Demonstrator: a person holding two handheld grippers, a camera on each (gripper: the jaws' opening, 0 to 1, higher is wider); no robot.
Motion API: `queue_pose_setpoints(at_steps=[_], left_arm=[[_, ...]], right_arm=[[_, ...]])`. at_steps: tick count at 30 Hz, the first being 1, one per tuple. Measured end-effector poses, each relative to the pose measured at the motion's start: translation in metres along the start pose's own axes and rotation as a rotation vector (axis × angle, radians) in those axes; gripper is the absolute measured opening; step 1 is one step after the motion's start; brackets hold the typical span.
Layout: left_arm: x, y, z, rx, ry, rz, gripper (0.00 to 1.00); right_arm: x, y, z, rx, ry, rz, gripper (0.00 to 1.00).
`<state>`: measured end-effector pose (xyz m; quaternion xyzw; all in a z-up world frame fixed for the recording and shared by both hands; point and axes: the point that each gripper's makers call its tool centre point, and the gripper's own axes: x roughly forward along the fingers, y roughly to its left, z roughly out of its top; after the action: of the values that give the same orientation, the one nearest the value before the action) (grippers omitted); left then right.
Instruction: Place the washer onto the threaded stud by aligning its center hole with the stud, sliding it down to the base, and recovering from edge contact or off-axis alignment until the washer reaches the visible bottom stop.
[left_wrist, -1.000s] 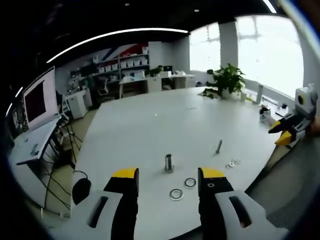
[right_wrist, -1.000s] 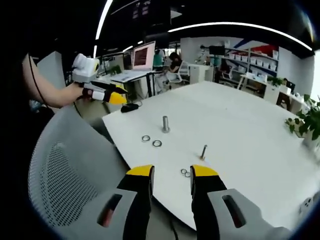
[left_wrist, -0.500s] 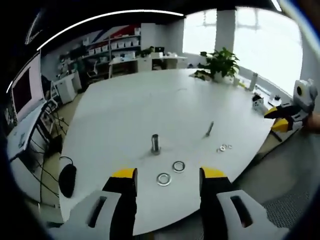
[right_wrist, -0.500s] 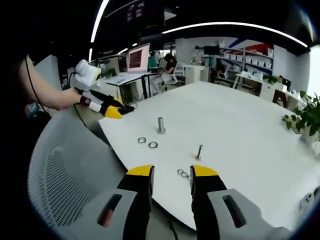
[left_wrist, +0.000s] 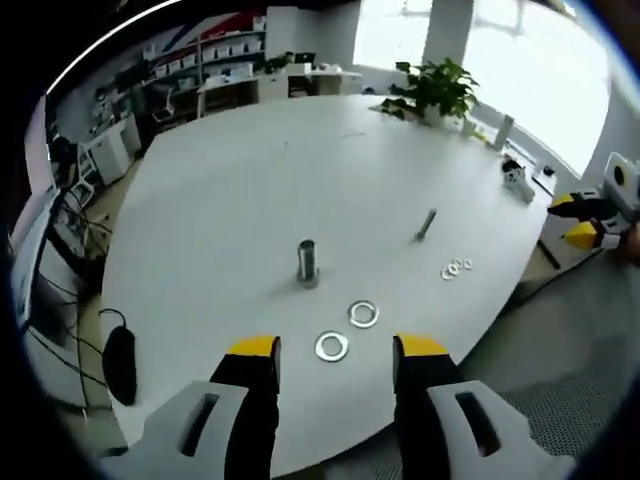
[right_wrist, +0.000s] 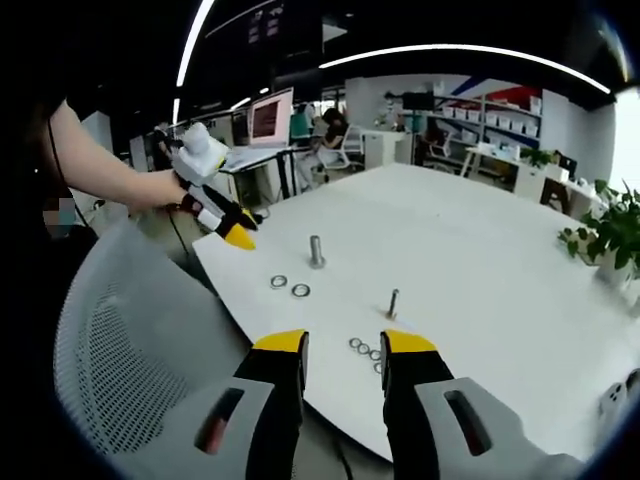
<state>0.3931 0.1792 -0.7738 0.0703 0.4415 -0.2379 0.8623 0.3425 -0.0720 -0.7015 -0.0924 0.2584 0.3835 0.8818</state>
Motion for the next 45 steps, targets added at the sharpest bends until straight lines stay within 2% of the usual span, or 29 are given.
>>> queue_pose_setpoints(at_steps=[6, 9, 13, 19, 25, 29, 31, 35, 41, 45], left_arm=[[0.019, 0.0, -0.009, 0.048, 0.071, -0.018, 0.43], [0.03, -0.001, -0.018, 0.092, 0.133, -0.032, 0.42], [0.043, -0.003, -0.027, 0.087, 0.188, -0.054, 0.41], [0.053, 0.002, -0.032, 0.138, 0.245, -0.058, 0.4], [0.06, 0.004, -0.031, 0.143, 0.271, -0.07, 0.39], [0.067, 0.002, -0.035, 0.18, 0.318, -0.084, 0.37], [0.071, -0.002, -0.038, 0.143, 0.343, -0.114, 0.37], [0.074, -0.001, -0.032, 0.147, 0.333, -0.104, 0.37], [0.078, 0.001, -0.038, 0.154, 0.377, -0.114, 0.35], [0.079, 0.001, -0.038, 0.16, 0.378, -0.114, 0.35]], right_arm=[[0.0, -0.001, 0.0, 0.0, -0.001, -0.006, 0.31], [0.0, -0.003, 0.0, 0.004, -0.002, -0.013, 0.31], [-0.001, -0.006, 0.002, -0.001, -0.015, -0.027, 0.3], [-0.001, -0.006, 0.002, 0.001, -0.013, -0.031, 0.3], [-0.001, -0.008, 0.003, 0.006, -0.016, -0.039, 0.3], [-0.001, -0.008, 0.002, 0.005, -0.01, -0.041, 0.3], [-0.001, -0.008, 0.002, 0.005, -0.008, -0.04, 0.3], [-0.001, -0.009, 0.001, 0.005, -0.007, -0.046, 0.3], [-0.001, -0.011, 0.001, 0.007, -0.007, -0.05, 0.3], [-0.001, -0.012, 0.001, 0.008, -0.01, -0.051, 0.3]])
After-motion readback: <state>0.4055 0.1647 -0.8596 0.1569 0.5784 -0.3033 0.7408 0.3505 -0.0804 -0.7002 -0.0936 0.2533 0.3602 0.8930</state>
